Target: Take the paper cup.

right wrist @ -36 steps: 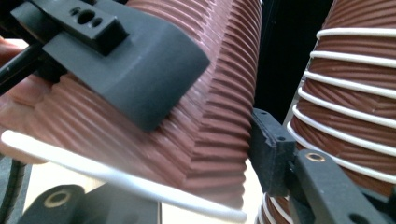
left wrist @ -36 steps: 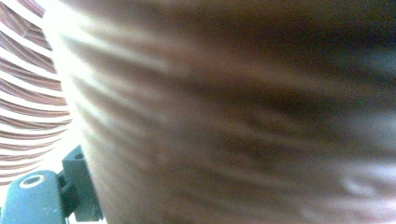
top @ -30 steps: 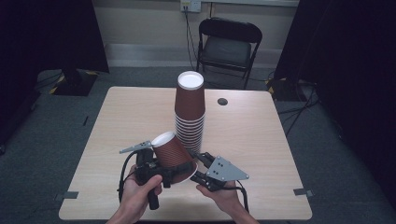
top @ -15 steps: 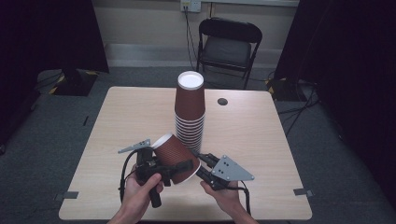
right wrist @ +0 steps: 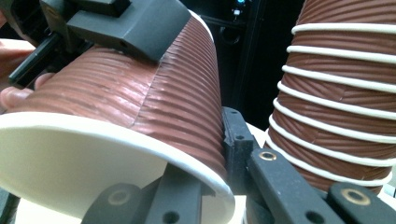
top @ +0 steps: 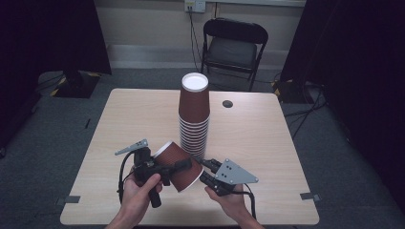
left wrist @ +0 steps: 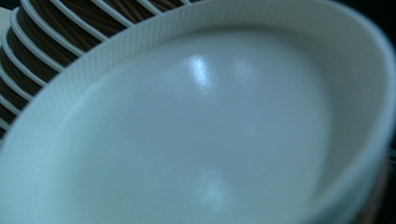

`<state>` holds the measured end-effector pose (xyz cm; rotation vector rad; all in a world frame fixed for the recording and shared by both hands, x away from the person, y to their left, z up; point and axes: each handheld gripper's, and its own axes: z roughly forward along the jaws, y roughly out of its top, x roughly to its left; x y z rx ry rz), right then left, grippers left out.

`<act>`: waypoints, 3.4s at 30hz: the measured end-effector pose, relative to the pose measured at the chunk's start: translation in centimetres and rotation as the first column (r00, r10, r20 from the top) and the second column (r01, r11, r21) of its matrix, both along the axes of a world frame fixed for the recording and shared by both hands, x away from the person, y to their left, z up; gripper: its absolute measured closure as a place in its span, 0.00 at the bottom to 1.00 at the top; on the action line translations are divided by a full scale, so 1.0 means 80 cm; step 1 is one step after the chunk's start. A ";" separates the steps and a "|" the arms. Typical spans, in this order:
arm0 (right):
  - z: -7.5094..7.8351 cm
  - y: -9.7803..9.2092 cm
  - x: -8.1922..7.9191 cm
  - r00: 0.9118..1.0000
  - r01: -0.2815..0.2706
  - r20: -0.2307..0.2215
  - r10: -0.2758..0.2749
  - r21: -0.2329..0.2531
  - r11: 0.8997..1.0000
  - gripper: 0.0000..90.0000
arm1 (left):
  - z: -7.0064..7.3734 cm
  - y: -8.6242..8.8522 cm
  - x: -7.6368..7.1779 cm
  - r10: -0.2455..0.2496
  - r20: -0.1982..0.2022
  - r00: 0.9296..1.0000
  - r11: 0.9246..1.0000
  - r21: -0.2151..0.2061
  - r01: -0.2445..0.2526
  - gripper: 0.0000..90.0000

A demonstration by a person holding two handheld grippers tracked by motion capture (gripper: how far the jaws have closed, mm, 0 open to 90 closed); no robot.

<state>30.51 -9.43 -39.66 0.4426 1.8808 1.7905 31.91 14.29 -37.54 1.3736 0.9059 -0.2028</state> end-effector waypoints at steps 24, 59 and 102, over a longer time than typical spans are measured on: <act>0.000 -0.001 -0.004 0.999 -0.025 -0.029 0.025 -0.008 1.000 0.96 | 0.011 0.025 0.010 0.008 0.014 1.000 1.000 -0.010 -0.008 0.16; -0.007 -0.050 0.023 0.924 -0.098 -0.381 0.034 -0.151 0.984 0.96 | -0.003 0.036 0.010 0.044 0.258 0.965 0.970 0.221 -0.103 0.17; -0.010 -0.075 0.061 0.670 -0.340 -0.742 -0.009 -0.318 0.885 0.96 | -0.039 -0.026 -0.013 -0.480 0.382 0.790 0.755 0.638 0.150 0.18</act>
